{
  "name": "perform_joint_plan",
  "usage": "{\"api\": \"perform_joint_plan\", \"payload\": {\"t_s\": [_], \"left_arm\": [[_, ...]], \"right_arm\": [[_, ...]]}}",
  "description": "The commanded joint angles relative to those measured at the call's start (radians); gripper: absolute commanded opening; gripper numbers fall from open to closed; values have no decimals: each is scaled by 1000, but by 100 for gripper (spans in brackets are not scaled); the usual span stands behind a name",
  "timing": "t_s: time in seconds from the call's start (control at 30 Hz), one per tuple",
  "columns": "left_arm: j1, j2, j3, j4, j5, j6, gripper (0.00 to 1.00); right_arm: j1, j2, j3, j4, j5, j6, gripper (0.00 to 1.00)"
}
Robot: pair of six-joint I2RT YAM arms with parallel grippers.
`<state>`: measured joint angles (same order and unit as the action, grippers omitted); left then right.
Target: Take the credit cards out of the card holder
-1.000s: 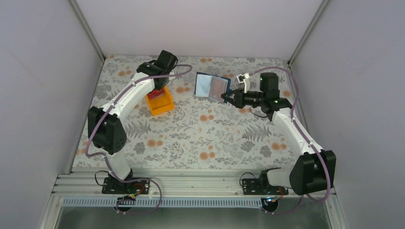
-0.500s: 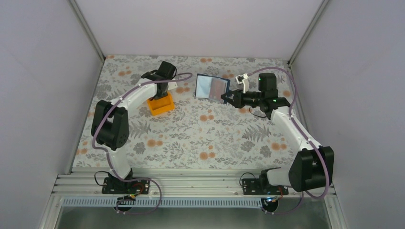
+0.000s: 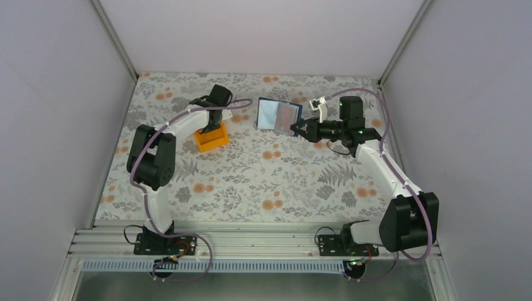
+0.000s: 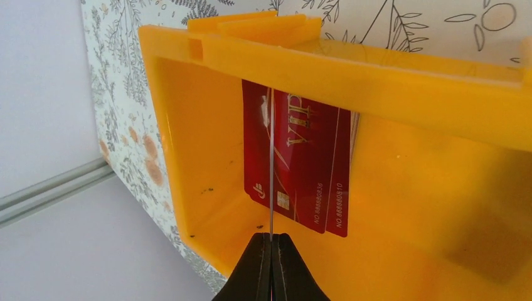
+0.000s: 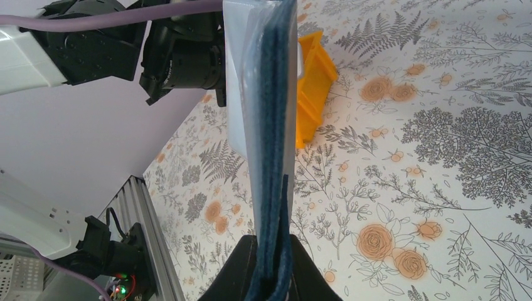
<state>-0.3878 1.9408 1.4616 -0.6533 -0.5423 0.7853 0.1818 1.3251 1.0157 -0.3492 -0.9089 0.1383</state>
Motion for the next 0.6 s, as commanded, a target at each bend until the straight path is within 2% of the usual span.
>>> {"api": "perform_joint_plan", "payload": {"t_s": [0.0, 0.37, 0.57], "left_arm": [[7, 12, -8, 57, -56, 31, 2], [16, 28, -31, 112, -85, 78, 3], [21, 44, -12, 99, -54, 68, 2]], "right_arm": [[-8, 3, 26, -3, -19, -18, 4], [-8, 9, 29, -4, -37, -21, 4], [-8, 6, 27, -7, -39, -22, 4]]}}
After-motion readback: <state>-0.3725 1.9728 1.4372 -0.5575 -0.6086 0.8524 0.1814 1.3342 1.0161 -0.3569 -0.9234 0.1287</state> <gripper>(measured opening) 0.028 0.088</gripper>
